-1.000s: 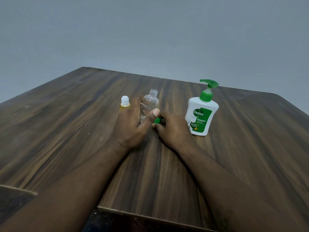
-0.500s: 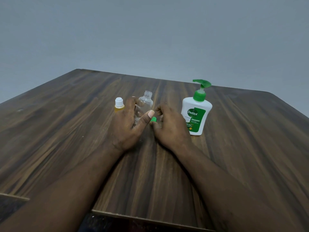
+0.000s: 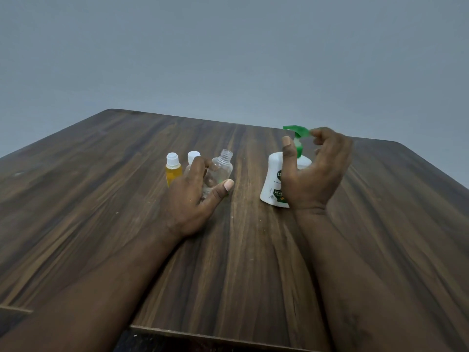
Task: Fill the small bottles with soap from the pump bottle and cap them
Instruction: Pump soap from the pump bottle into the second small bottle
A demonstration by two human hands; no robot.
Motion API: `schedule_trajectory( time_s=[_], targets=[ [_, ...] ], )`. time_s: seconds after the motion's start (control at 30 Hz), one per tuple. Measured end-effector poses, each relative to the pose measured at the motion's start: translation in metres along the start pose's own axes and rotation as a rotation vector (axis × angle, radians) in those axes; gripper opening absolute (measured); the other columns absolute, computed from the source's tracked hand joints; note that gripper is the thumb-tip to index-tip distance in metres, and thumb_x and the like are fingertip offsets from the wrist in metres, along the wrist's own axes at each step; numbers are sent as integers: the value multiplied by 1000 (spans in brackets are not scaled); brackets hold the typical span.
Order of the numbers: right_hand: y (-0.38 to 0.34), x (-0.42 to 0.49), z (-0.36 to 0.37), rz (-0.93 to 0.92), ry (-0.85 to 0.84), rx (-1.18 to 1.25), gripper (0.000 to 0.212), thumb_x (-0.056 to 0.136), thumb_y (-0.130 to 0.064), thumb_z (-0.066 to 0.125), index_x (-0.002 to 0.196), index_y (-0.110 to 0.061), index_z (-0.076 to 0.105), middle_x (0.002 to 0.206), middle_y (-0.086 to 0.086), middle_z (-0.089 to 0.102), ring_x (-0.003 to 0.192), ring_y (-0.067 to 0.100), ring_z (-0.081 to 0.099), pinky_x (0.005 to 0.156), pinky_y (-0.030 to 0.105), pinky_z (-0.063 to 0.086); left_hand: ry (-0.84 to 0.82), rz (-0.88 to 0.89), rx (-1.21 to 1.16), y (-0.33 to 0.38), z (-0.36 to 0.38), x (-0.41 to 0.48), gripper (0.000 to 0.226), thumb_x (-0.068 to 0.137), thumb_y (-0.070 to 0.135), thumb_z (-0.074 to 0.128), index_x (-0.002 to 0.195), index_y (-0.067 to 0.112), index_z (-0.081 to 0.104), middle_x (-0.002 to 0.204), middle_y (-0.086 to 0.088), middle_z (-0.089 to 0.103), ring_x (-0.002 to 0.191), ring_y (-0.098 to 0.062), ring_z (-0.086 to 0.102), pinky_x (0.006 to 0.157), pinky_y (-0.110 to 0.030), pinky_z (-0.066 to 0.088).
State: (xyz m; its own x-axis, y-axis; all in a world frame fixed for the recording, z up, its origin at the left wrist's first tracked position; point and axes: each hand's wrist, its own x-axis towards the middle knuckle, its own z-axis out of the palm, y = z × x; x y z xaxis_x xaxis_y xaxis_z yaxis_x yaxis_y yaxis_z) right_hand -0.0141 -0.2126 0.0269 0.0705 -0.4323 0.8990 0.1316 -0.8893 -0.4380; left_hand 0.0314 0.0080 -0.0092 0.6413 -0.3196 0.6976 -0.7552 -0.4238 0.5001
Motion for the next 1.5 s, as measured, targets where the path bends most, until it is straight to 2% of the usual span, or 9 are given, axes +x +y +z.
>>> schedule_trajectory(
  time_s=[0.17, 0.27, 0.37, 0.5, 0.63, 0.83, 1.17, 1.37, 1.5],
  targets=[
    [19, -4, 4, 542, -302, 377, 61, 80, -66, 69, 113, -16, 61, 97, -6, 67, 85, 5, 66, 82, 42, 57, -13, 9, -11, 7, 0, 0, 28, 94, 54, 57, 104, 30, 44, 83, 23, 49, 83, 14, 51, 63, -6, 34],
    [22, -10, 11, 813, -535, 688, 43, 79, -53, 77, 98, -16, 64, 84, 3, 72, 76, 20, 70, 71, 45, 59, -5, -8, -32, 8, 5, 1, 39, 93, 61, 57, 115, 29, 54, 92, 26, 54, 89, 14, 52, 68, -4, 34],
    [21, -15, 17, 822, -634, 849, 43, 78, -47, 82, 92, -12, 63, 84, 10, 69, 79, 26, 67, 73, 40, 54, 25, -9, -73, 12, 13, 8, 48, 94, 59, 60, 120, 19, 60, 96, 21, 60, 91, 14, 55, 70, -4, 36],
    [20, -19, 22, 816, -687, 933, 76, 65, -65, 89, 101, -4, 62, 92, 21, 64, 87, 33, 61, 79, 47, 49, 39, -40, -126, 19, 15, 37, 56, 90, 68, 57, 119, 21, 61, 88, 21, 65, 84, 4, 63, 67, -13, 45],
    [22, -17, 22, 794, -673, 928, 40, 76, -48, 82, 84, -14, 62, 82, 11, 64, 77, 25, 62, 73, 39, 51, 34, -99, -205, 28, 18, 60, 47, 90, 65, 60, 113, 24, 62, 79, 9, 69, 69, -7, 68, 63, -36, 55],
    [23, -19, 23, 779, -687, 942, 38, 80, -43, 83, 90, -12, 64, 93, 22, 66, 88, 36, 64, 82, 54, 51, 24, -127, -359, 28, 31, 52, 42, 89, 58, 66, 109, 22, 64, 74, 9, 70, 62, -10, 68, 58, -38, 56],
    [27, -17, 25, 772, -710, 956, 49, 79, -40, 79, 103, -1, 64, 92, 17, 69, 84, 29, 67, 73, 39, 55, -85, -369, -957, 31, 18, 61, 58, 81, 53, 63, 119, 11, 53, 80, -4, 72, 46, -16, 54, 41, -24, 41],
    [32, -14, 23, 782, -707, 961, 47, 80, -35, 84, 108, -2, 67, 105, 38, 65, 93, 46, 65, 88, 71, 51, -181, -334, -1033, 31, 27, 53, 37, 102, 47, 54, 116, 13, 51, 87, -5, 63, 49, -19, 50, 43, -27, 39],
    [39, -8, 23, 773, -713, 973, 51, 77, -41, 90, 109, -6, 72, 108, 36, 67, 99, 48, 64, 93, 82, 45, -266, -337, -1221, 31, 29, 52, 19, 91, 34, 60, 98, 17, 60, 81, -11, 58, 49, -22, 48, 42, -27, 35]
  ],
)
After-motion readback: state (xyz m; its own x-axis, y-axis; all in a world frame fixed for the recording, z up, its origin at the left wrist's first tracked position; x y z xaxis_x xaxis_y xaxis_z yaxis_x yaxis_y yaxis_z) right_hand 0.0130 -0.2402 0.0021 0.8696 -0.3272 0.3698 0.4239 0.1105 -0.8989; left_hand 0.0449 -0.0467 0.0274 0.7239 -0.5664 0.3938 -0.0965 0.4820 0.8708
